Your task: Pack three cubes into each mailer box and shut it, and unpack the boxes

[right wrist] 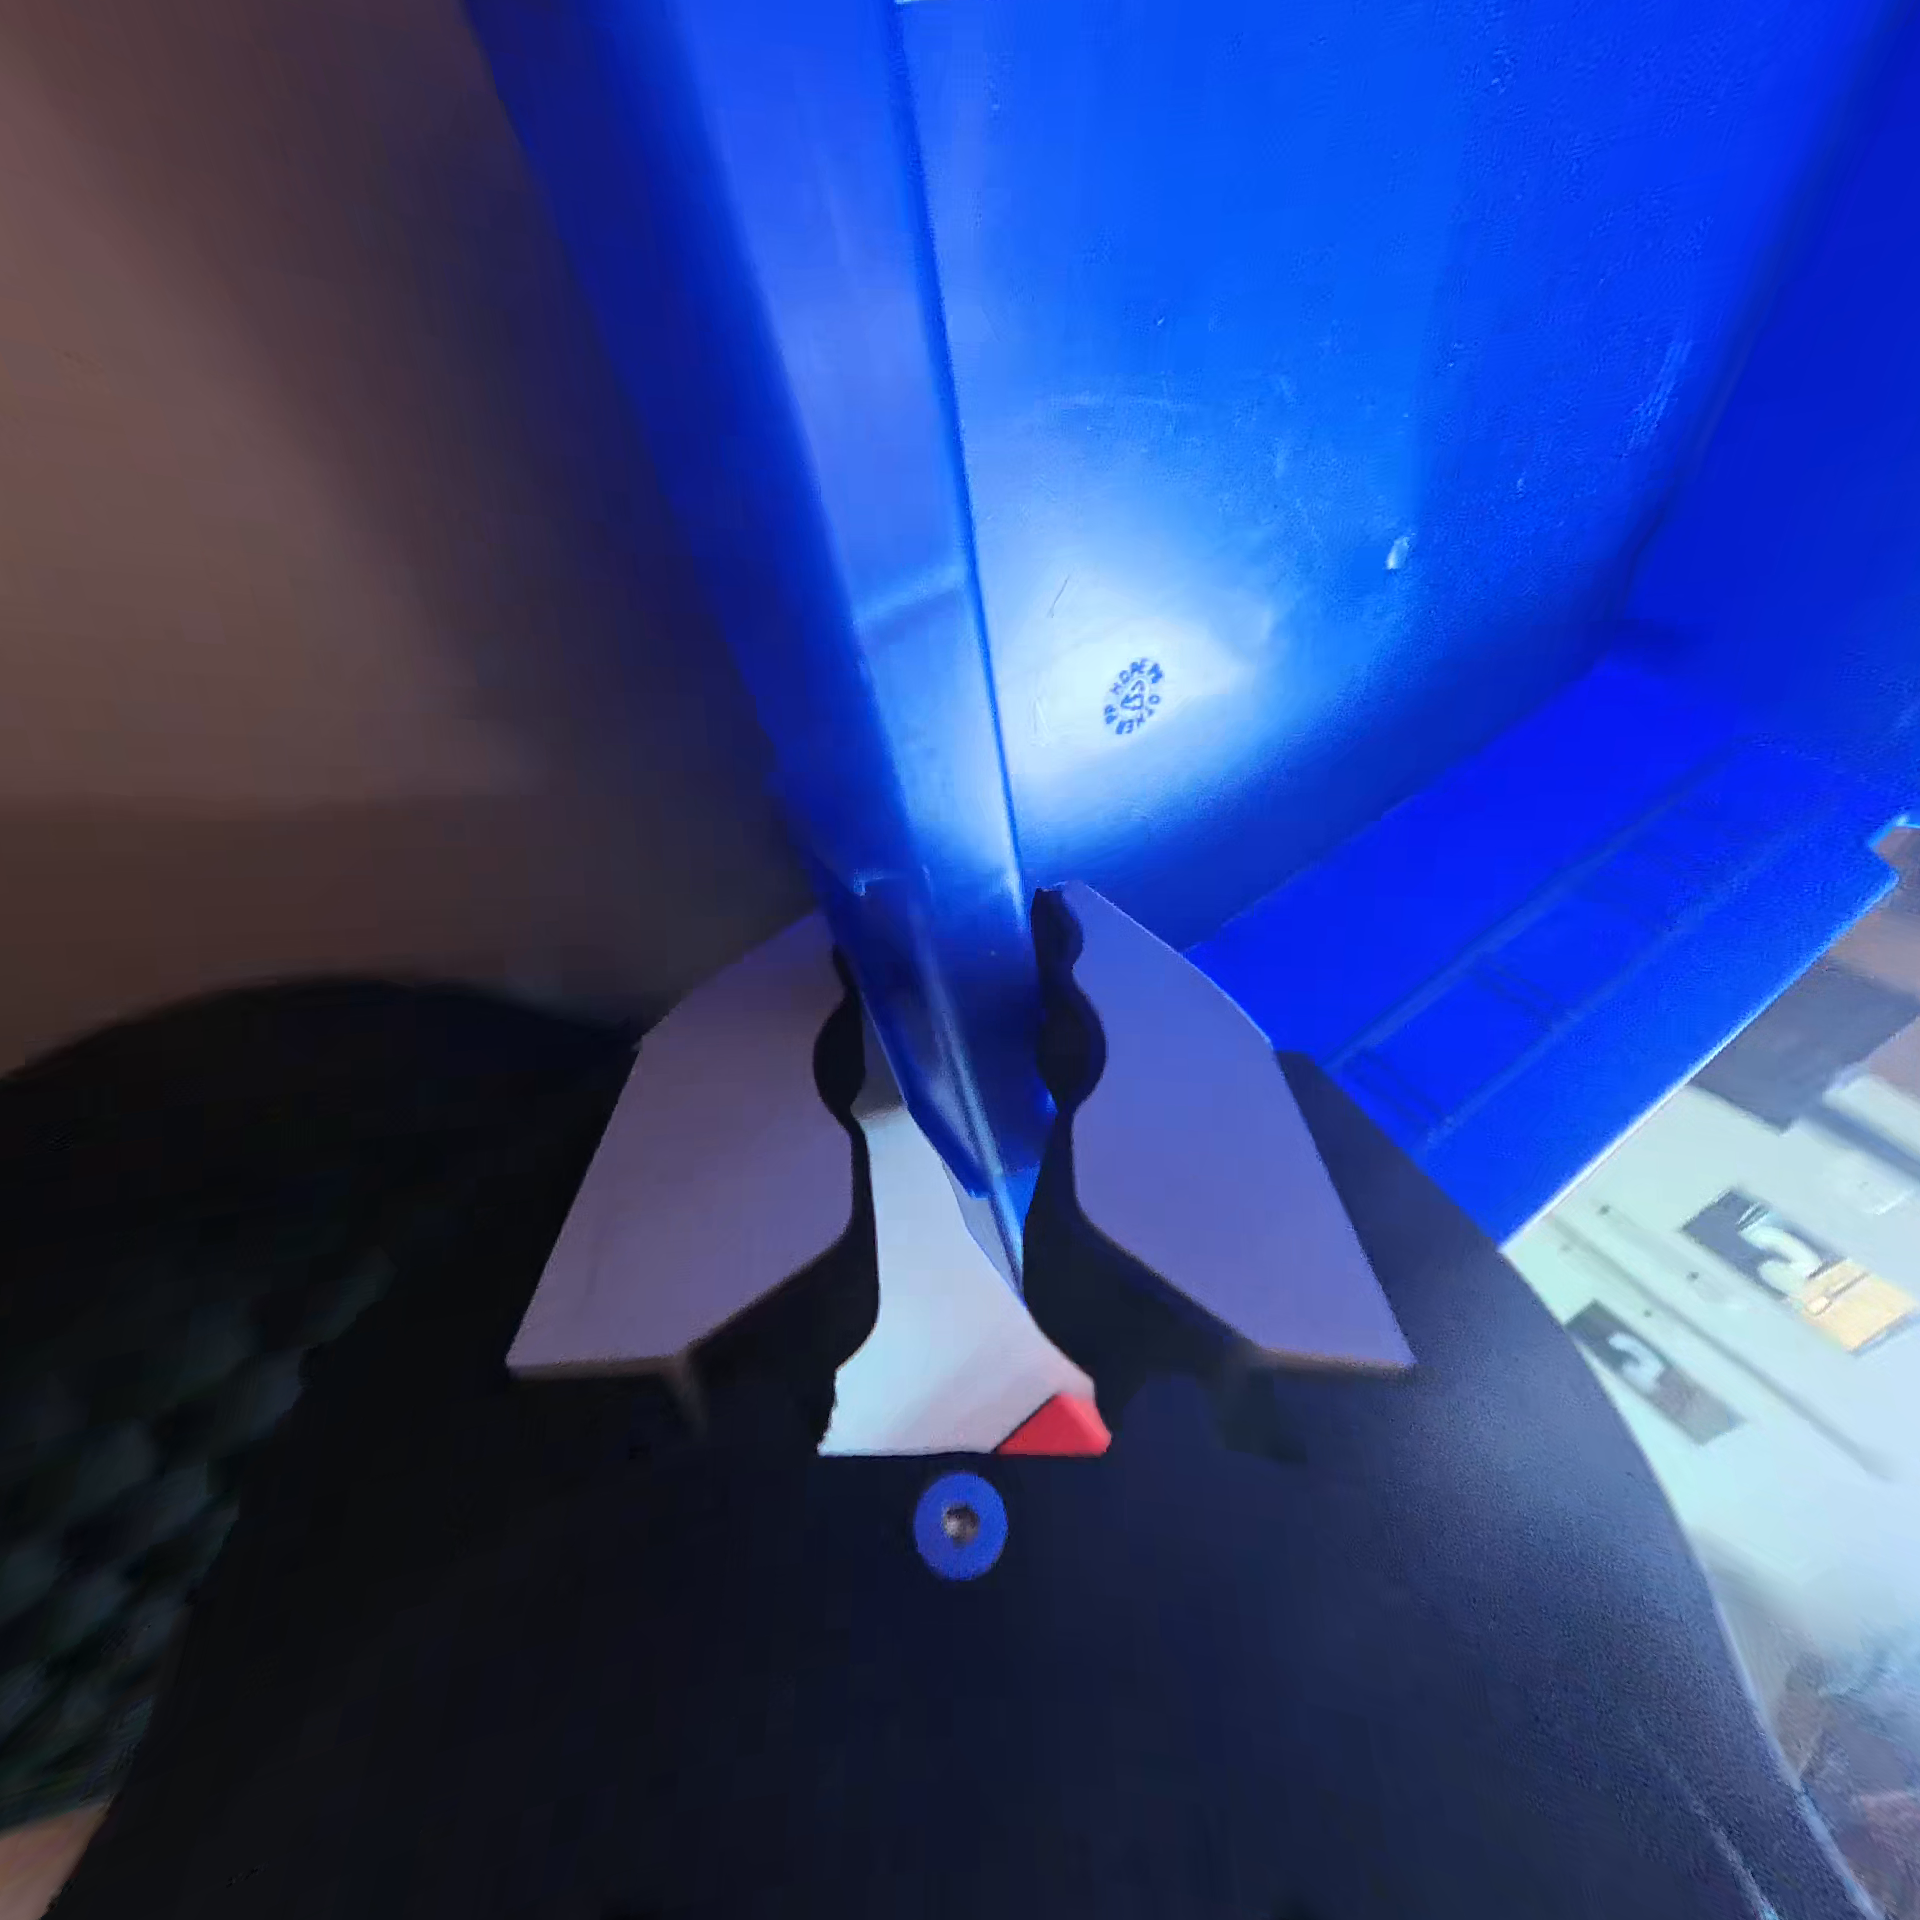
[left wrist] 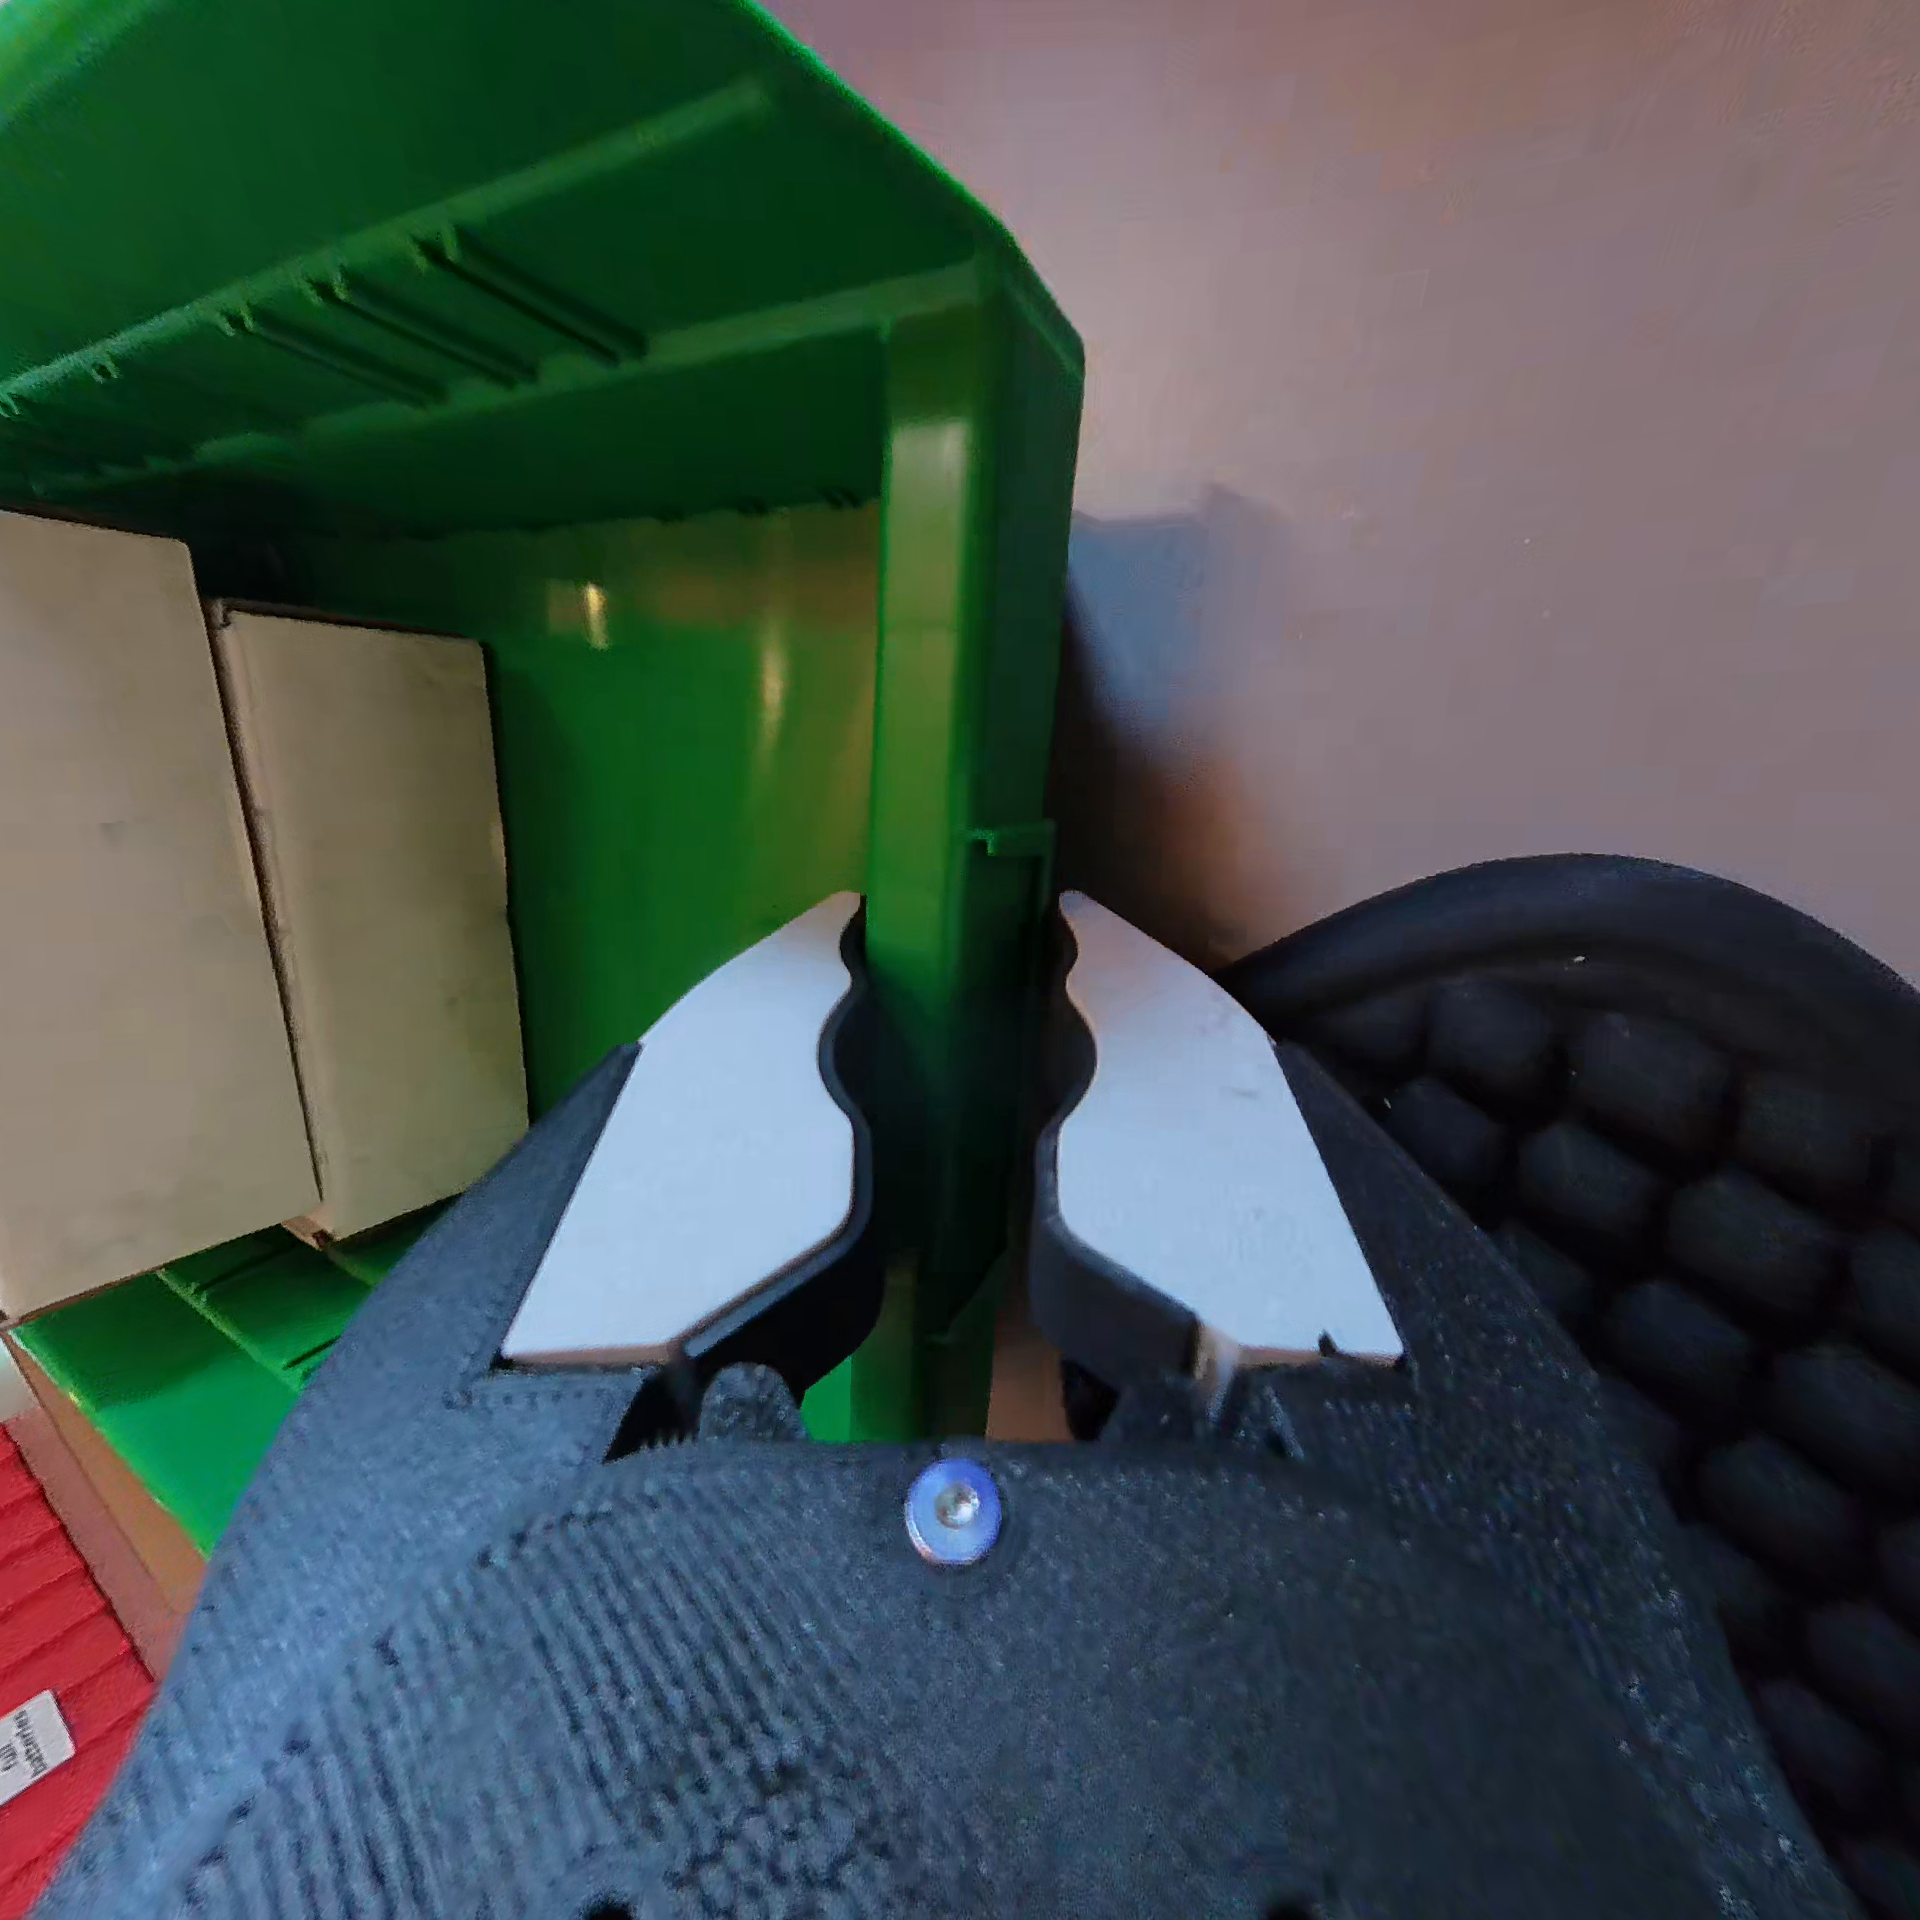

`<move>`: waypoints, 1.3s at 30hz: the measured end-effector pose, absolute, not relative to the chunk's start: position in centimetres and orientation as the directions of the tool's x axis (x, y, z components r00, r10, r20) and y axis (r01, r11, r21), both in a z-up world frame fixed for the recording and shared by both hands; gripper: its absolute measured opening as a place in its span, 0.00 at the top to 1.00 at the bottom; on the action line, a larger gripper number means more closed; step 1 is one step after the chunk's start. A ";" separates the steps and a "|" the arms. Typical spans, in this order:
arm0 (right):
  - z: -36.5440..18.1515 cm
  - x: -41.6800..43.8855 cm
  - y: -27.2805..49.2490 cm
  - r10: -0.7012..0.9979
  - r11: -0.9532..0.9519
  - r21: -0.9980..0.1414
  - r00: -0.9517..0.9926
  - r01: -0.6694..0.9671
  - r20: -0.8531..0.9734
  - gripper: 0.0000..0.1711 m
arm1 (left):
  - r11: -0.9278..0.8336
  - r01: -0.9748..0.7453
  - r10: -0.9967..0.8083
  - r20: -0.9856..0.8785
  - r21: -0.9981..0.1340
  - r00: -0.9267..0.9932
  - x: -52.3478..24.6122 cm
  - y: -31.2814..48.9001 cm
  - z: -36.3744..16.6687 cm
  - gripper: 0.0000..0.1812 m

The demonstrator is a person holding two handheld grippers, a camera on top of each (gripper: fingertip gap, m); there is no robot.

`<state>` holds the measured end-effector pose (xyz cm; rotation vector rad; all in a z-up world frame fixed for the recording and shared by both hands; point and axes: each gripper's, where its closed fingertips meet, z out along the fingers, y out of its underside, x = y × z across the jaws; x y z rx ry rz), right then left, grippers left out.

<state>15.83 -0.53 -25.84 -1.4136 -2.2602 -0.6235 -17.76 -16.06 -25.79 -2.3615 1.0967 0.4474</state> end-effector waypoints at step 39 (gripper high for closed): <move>-17.0 8.3 7.6 0.766 0.218 -0.707 0.331 0.672 0.551 0.68 | -0.518 -0.562 -0.236 -0.524 -0.645 0.819 -29.5 -6.4 -17.5 0.75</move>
